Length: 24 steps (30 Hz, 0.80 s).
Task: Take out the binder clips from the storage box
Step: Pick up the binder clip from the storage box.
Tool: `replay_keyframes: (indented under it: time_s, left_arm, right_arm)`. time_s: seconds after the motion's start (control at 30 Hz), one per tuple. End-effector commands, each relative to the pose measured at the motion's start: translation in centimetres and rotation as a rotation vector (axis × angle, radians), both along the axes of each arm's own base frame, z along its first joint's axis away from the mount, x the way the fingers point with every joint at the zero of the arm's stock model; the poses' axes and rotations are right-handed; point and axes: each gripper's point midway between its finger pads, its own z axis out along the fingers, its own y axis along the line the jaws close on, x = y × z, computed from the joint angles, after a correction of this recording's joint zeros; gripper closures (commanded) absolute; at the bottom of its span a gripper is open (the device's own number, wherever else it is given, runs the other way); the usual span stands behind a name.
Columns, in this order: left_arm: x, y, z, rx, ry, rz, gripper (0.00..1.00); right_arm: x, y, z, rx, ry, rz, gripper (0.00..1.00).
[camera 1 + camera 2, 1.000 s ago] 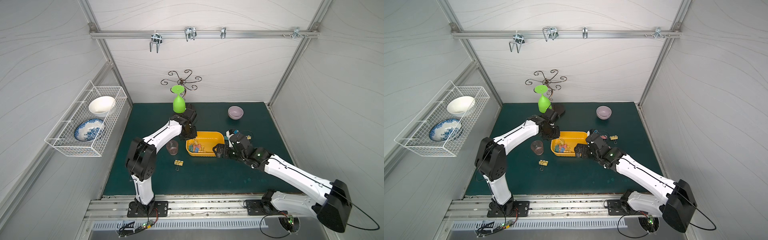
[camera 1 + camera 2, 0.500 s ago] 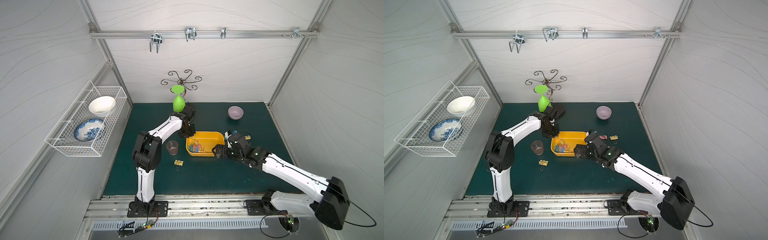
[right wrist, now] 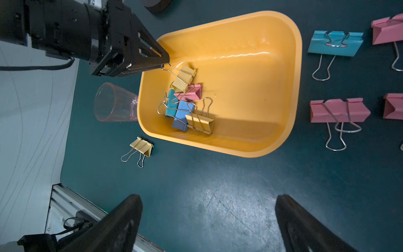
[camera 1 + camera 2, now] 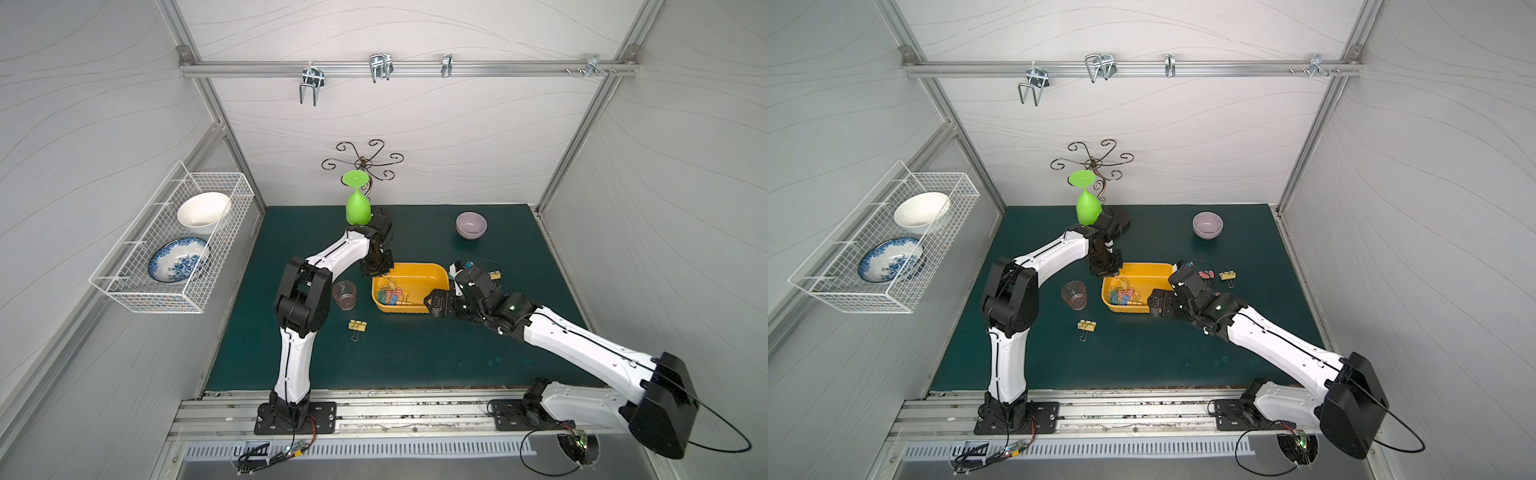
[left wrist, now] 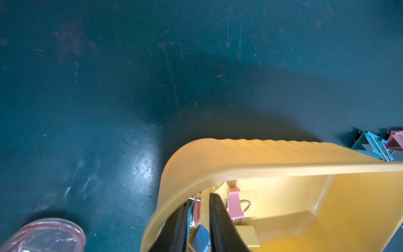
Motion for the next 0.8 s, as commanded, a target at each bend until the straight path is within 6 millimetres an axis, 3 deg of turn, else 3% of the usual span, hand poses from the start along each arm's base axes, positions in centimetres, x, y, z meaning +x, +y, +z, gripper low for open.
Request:
replay_keyframes:
  time_s: [0.0, 0.2, 0.43, 0.53, 0.67, 0.77]
  left_arm:
    - [1.1, -0.7, 0.2, -0.03, -0.019, 0.003, 0.8]
    - [1.4, -1.3, 0.2, -0.059, -0.015, 0.004, 0.87]
    - [1.3, -1.9, -0.1, -0.094, 0.003, 0.011, 0.87]
    - [1.3, -2.5, 0.0, -0.128, 0.006, 0.011, 0.96]
    - [1.1, -3.4, 1.5, -0.198, -0.001, 0.016, 1.0]
    - [1.0, -4.5, 3.7, -0.282, -0.03, 0.012, 1.0]
  right_arm:
    - [0.1, -0.2, 0.3, -0.007, 0.008, -0.008, 0.01]
    - [0.0, -0.6, 0.2, -0.013, 0.016, -0.017, 0.01]
    - [0.0, -1.0, 0.2, -0.017, 0.021, -0.03, 0.01]
    - [-0.1, -1.1, 0.2, -0.016, 0.02, -0.031, 0.01]
    - [0.1, -1.8, 0.3, -0.033, 0.016, -0.046, 0.01]
    - [0.4, -2.7, 0.6, -0.042, 0.002, -0.073, 0.01]
